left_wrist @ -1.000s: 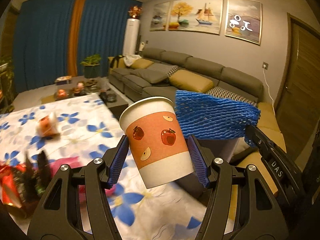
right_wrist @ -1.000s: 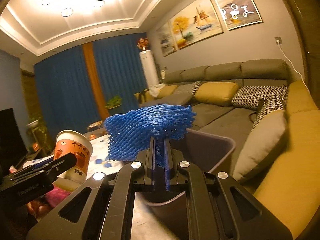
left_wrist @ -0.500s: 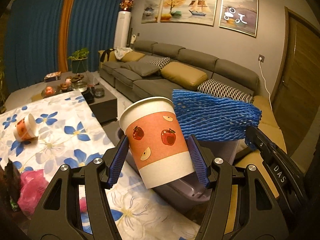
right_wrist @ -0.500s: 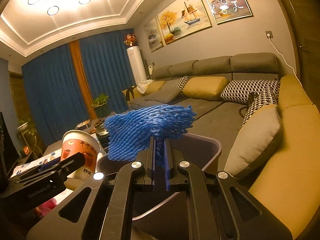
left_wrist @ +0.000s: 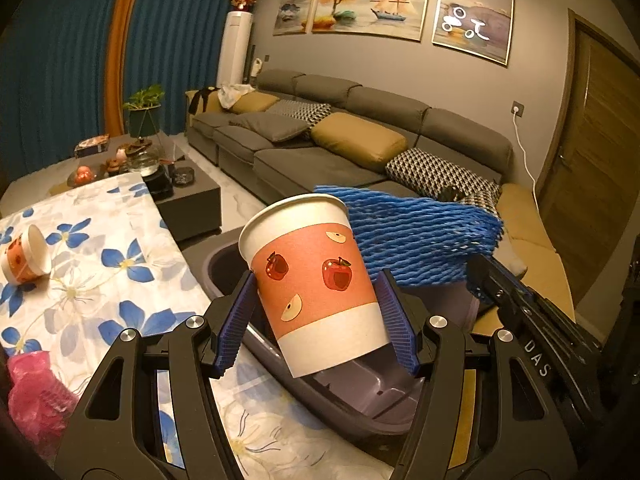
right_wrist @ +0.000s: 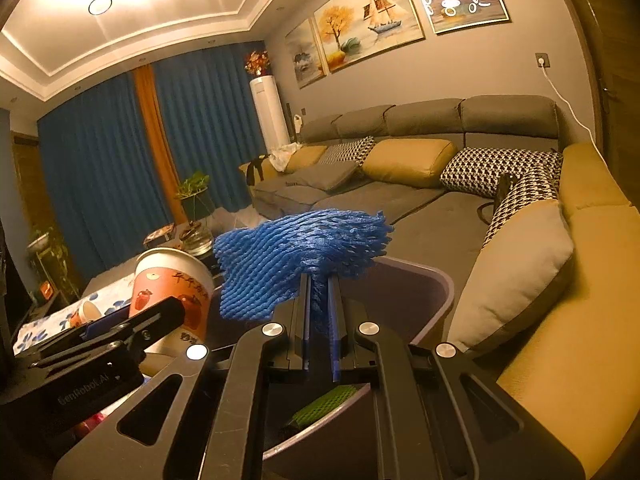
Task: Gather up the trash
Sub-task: 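Open the left tool to drop the cup while the right drops the net into the bin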
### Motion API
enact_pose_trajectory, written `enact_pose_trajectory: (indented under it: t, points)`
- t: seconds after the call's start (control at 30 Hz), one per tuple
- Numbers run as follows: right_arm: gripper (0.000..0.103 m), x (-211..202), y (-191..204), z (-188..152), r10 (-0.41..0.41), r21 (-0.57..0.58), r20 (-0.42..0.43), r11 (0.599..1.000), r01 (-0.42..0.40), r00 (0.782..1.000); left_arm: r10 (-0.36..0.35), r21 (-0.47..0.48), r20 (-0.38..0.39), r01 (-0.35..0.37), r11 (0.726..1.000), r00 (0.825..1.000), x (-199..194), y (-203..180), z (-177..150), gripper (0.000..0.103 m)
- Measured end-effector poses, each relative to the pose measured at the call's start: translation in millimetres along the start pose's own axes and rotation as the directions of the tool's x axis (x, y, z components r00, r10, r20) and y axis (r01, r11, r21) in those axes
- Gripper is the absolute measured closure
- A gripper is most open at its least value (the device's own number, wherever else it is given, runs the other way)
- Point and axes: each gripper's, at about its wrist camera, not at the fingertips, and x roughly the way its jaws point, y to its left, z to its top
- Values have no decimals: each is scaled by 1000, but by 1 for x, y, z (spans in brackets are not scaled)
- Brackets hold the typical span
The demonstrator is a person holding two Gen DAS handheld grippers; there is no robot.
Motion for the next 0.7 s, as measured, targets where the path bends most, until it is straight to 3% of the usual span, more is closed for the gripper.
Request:
enact_pose_trajectory:
  t: [0.13,0.3,0.53,0.6,0.7]
  points:
    - [93,7,-6,1,35,14,-12,999,-35,999,-17,-14,-17,17,1000,1000,8,2,1,42]
    - [74,9,-13,2,49,32,-13,998,-48,999,-38,-15,-38,37,999,999,18,3,0,42]
    - [67,5,-19,2,47,48,-10,998,-47,999,-82,-25,-75,80,996,994,29,3,-4,40]
    - [63,0,-19,3,45,53,-2,998,-44,999,-92,-18,-86,91,996,992,29,2,-5,29]
    - [57,-11,-21,4,39,55,17,998,-39,999,-89,-27,-81,87,996,993,25,4,-6,22]
